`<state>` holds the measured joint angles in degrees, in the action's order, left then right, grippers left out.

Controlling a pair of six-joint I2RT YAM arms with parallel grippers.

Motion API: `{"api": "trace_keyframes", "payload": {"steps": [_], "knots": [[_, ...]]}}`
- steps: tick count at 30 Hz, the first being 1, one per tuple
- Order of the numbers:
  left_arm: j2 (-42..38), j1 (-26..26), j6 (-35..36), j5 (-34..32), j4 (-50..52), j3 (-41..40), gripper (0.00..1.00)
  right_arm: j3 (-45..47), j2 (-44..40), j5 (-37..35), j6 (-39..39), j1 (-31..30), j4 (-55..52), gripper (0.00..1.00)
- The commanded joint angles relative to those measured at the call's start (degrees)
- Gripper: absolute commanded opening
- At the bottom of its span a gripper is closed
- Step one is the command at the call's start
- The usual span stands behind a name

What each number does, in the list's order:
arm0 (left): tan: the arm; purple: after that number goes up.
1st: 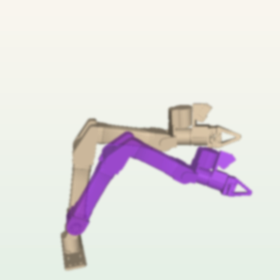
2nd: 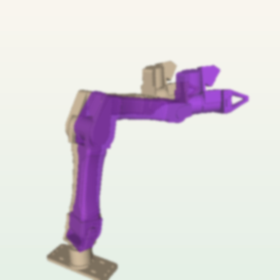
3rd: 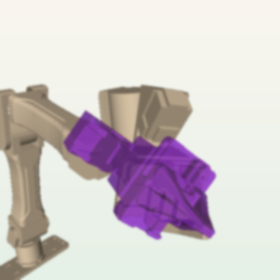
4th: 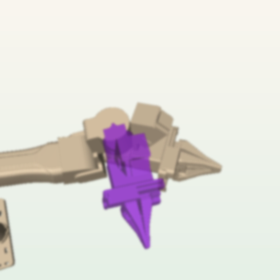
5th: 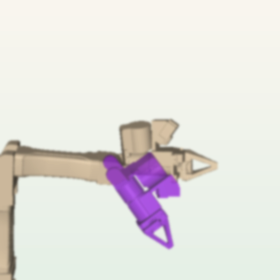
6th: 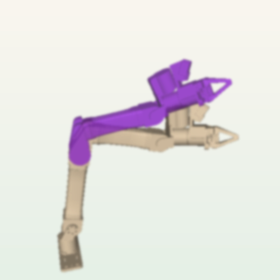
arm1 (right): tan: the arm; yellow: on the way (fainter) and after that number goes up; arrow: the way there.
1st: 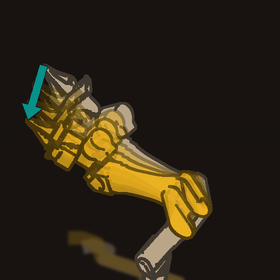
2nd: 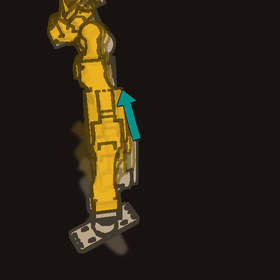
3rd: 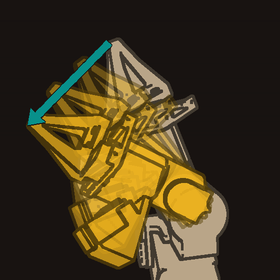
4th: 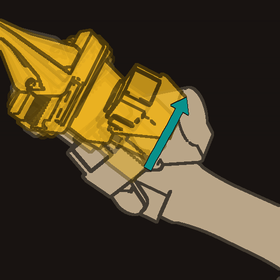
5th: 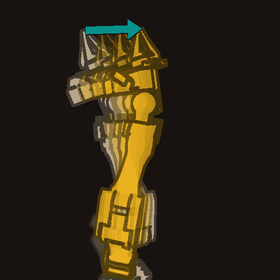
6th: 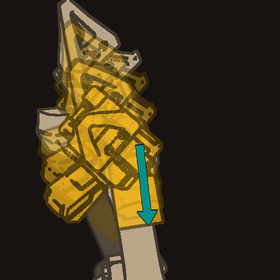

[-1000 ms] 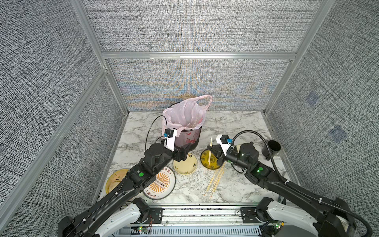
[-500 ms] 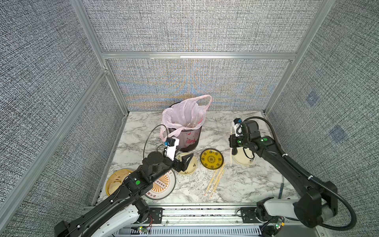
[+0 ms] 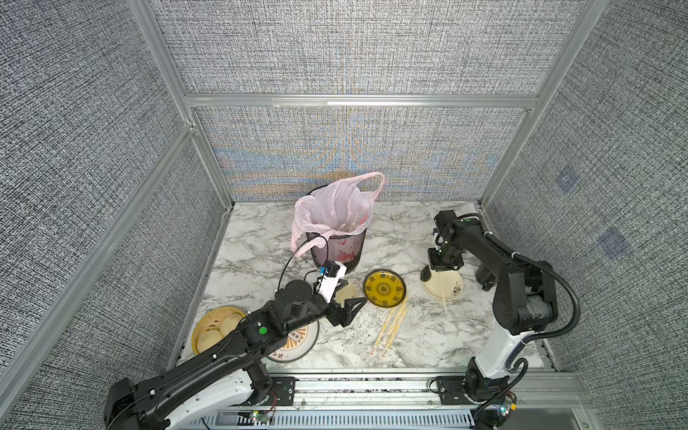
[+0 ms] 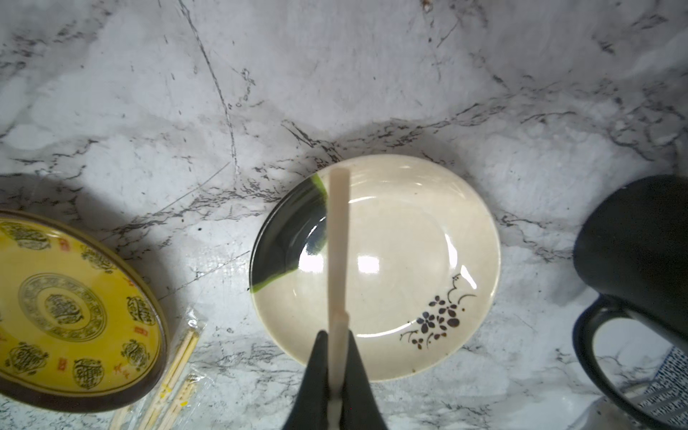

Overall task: Remove the packaging of disposable chopsticks
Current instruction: Place the disposable chopsticks on the plate.

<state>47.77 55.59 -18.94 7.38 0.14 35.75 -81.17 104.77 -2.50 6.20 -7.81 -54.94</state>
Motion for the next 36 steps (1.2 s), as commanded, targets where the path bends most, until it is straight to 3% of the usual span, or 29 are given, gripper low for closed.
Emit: {"api": "trace_keyframes", "payload": {"steps": [1, 12, 29, 36], "knots": [[1.45, 1.61, -0.07, 0.21, -2.70, -0.15, 0.83, -1.56, 1.85, 0.68, -1.18, 0.35, -1.95, 0.00], [4.64, 4.99, -0.17, -2.16, -6.51, -1.30, 0.83, -1.71, 7.29, 1.80, 0.04, 2.10, 0.70, 0.00], [6.44, 6.19, 0.13, -2.61, -8.14, -1.20, 0.83, -1.89, 10.72, 2.85, 0.48, 3.07, 0.63, 0.16], [5.87, 6.19, 0.82, -4.03, -7.45, -1.38, 0.83, -0.80, 8.30, 2.47, 1.34, 3.07, 0.47, 0.22]]}}
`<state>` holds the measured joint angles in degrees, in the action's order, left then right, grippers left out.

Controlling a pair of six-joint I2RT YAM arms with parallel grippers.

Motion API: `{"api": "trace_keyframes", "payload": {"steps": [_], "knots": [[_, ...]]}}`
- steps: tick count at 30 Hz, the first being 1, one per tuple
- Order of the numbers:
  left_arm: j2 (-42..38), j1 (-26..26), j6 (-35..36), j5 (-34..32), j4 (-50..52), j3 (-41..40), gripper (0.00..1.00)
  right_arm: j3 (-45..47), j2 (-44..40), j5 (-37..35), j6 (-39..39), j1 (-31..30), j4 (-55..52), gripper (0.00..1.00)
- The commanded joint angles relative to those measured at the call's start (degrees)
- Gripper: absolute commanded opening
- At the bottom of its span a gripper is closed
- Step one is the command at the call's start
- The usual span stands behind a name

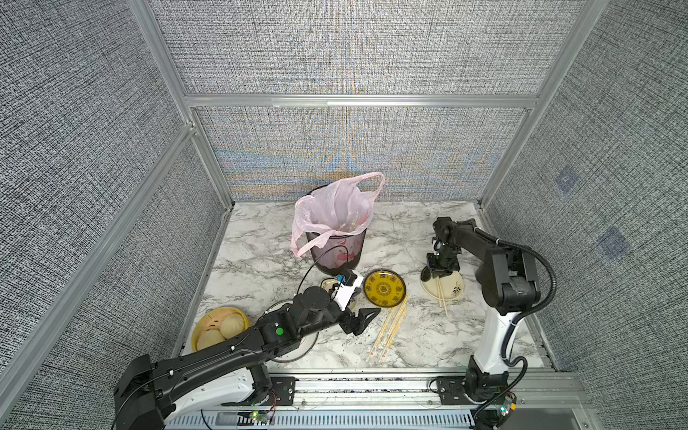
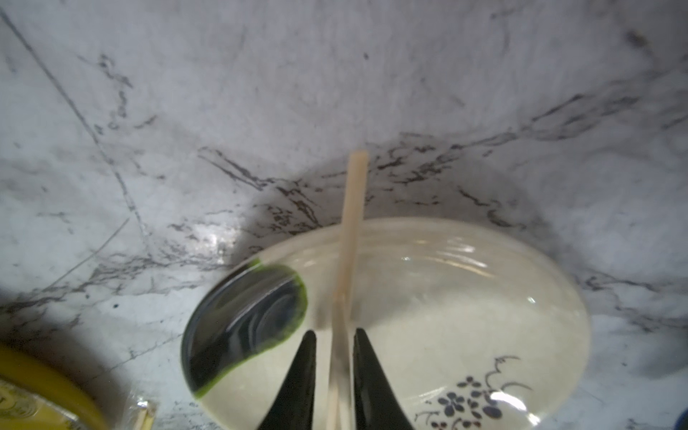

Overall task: Remove the packaging of disposable chopsticks
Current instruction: Place the disposable chopsticks on the plate.

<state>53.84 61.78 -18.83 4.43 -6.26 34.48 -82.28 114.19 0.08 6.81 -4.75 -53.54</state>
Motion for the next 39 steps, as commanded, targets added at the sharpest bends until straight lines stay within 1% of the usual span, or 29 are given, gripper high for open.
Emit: {"api": "trace_keyframes", "payload": {"steps": [1, 4, 8, 12, 15, 17, 19, 23, 27, 29, 31, 33, 36, 39], "knots": [[-0.25, 0.01, 0.76, -1.09, -1.03, -0.11, 0.83, 0.51, -1.59, -0.40, 0.83, 0.01, -0.84, 0.23], [-0.42, 0.01, 0.72, -0.78, -1.12, -0.28, 0.83, 1.02, -2.73, -1.13, 1.19, 0.01, -0.44, 0.26], [-0.50, 0.01, 0.64, -0.65, -1.56, -0.55, 0.83, 1.20, -2.05, -2.62, 1.59, 0.01, -0.78, 0.26], [-0.59, 0.01, 0.66, -0.48, -1.82, -0.72, 0.83, 1.33, -1.52, -2.23, 1.91, 0.01, -0.39, 0.27], [-0.59, 0.01, 0.64, -0.47, -1.91, -0.71, 0.83, 1.46, -1.86, -2.31, 2.02, -0.17, -0.15, 0.26], [-0.61, 0.01, 0.63, -0.38, -2.06, -0.73, 0.84, 1.66, -1.96, -2.36, 2.07, -0.17, -0.02, 0.23], [-0.58, 0.03, 0.55, -0.16, -2.25, -0.89, 0.84, 1.92, -1.91, -2.36, 2.24, -0.17, 0.00, 0.22], [-0.75, 0.01, 0.52, 0.23, -2.70, -1.12, 0.83, 2.69, -2.55, -2.34, 2.51, -0.30, -0.22, 0.26], [-0.81, 0.01, 0.69, -0.16, -2.18, -1.08, 0.83, 4.14, -5.90, -1.24, 2.60, -0.98, 1.51, 0.31], [-1.03, 0.08, 0.64, -0.30, -2.21, -1.17, 0.83, 4.06, -6.16, -1.97, 2.55, -0.97, 0.78, 0.34], [-1.45, 0.01, 0.56, -0.21, -2.18, -1.39, 0.83, 4.67, -6.91, -1.69, 2.68, -0.96, 1.14, 0.35], [-2.06, 0.01, 0.53, -0.12, -2.09, -1.59, 0.83, 5.97, -9.06, 0.10, 3.07, -0.79, 2.21, 0.35], [-3.07, 0.01, 0.51, -0.12, -1.70, -1.95, 0.83, 7.84, -12.99, -0.23, 3.54, -0.63, 2.83, 0.34], [-3.61, 0.01, 0.32, -0.12, -1.30, -2.05, 0.83, 10.81, -16.49, -0.89, 4.23, -0.27, 2.65, 0.29]]}}
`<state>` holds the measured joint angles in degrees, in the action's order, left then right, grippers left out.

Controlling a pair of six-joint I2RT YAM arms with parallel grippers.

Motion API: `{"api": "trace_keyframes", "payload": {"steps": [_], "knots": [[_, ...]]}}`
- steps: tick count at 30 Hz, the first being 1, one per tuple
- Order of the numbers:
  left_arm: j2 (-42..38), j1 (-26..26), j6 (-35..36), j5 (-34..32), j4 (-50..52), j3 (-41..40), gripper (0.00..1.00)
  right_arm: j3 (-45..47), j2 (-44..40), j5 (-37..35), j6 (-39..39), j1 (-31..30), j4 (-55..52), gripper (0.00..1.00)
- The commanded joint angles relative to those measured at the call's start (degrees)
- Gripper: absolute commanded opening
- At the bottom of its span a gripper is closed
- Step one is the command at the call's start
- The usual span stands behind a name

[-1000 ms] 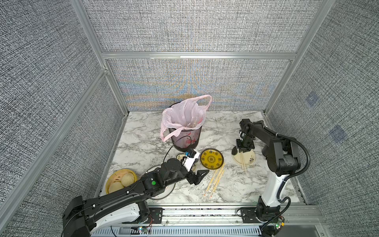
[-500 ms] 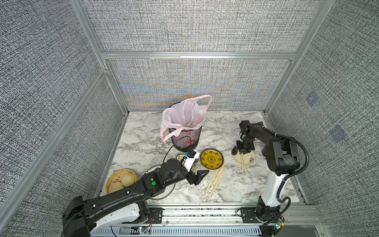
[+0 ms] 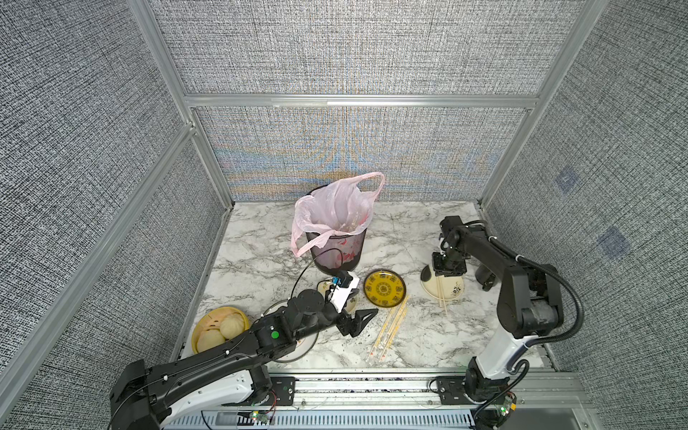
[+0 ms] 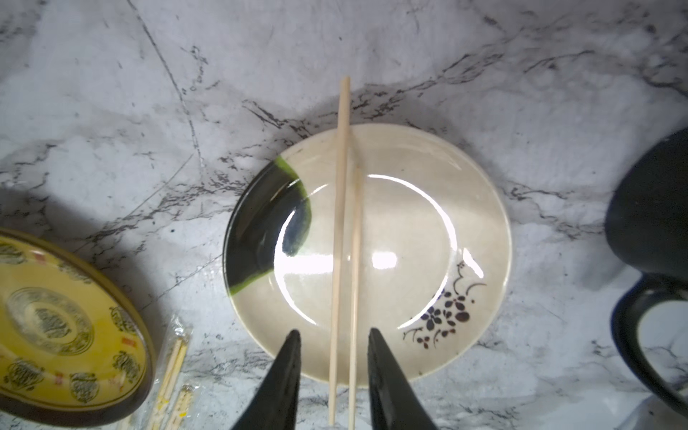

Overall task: Remove the packaging of disposable chopsticks
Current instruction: Place the disposable chopsticks on the plate, then adjust the disposable chopsticks at the plate.

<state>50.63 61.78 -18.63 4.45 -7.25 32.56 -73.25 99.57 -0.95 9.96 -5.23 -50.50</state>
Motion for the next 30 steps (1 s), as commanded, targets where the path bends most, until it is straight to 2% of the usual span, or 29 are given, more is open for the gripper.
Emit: {"api": "trace_keyframes", "payload": {"steps": [1, 8, 17, 30], "knots": [[-0.27, 0.03, -0.02, 0.14, -0.37, -0.12, 0.83, 2.91, -2.73, -0.09, 1.35, 0.31, -0.47, 0.28], [1.98, 0.01, -0.78, 3.46, -2.80, -0.54, 0.83, 9.24, -4.93, 0.16, 1.91, 1.13, 2.45, 0.23], [0.66, 0.03, -0.85, 2.32, -3.04, -1.35, 0.83, 8.74, -0.62, 2.23, 1.83, 1.59, 3.91, 0.17], [-0.62, 0.03, -0.96, 1.88, -2.51, -1.90, 0.83, 8.09, 2.20, 0.84, 2.09, 1.78, 3.94, 0.16]]}}
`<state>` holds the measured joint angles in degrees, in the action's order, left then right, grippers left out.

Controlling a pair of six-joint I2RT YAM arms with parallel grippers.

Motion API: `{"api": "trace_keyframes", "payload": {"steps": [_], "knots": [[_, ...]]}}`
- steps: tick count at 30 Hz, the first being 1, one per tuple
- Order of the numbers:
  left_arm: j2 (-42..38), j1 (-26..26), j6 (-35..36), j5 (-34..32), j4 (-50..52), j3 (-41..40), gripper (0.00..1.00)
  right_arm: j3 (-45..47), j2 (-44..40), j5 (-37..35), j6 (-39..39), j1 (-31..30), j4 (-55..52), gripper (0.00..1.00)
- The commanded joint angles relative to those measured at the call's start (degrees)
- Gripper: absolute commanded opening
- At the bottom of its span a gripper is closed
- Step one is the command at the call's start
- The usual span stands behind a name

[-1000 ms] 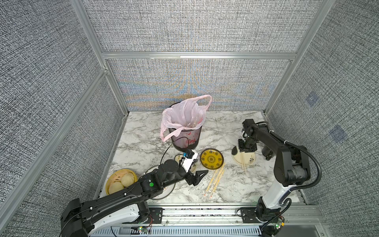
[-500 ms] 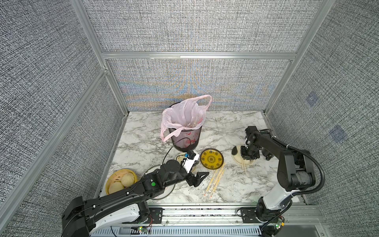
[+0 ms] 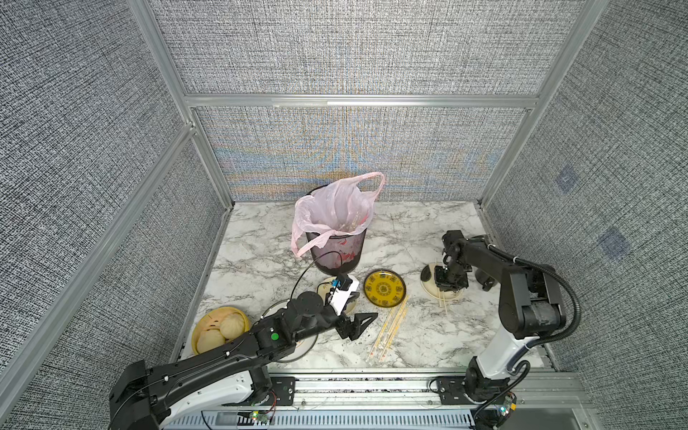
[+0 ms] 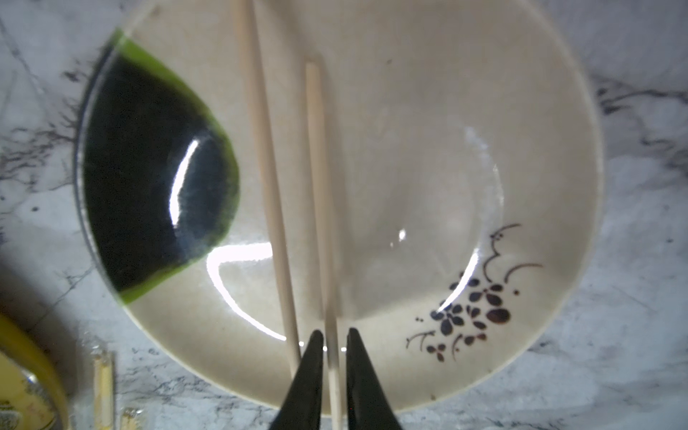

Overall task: Remove the packaging of disposable chopsticks
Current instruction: Adjust the disposable chopsticks at the plate.

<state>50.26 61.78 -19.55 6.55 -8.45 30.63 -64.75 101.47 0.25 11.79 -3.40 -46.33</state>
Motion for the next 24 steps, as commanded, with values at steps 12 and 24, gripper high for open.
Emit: {"api": "trace_keyframes", "payload": {"steps": [12, 24], "knots": [[-0.25, 0.03, -0.09, 0.00, -1.39, 0.00, 0.83, -0.53, 0.88, -1.17, 0.41, 0.23, -0.26, 0.09], [-1.11, 0.01, -0.07, -0.13, -1.31, -0.48, 0.83, 0.76, -3.12, -2.38, 0.33, 0.32, 1.09, 0.02]]}}
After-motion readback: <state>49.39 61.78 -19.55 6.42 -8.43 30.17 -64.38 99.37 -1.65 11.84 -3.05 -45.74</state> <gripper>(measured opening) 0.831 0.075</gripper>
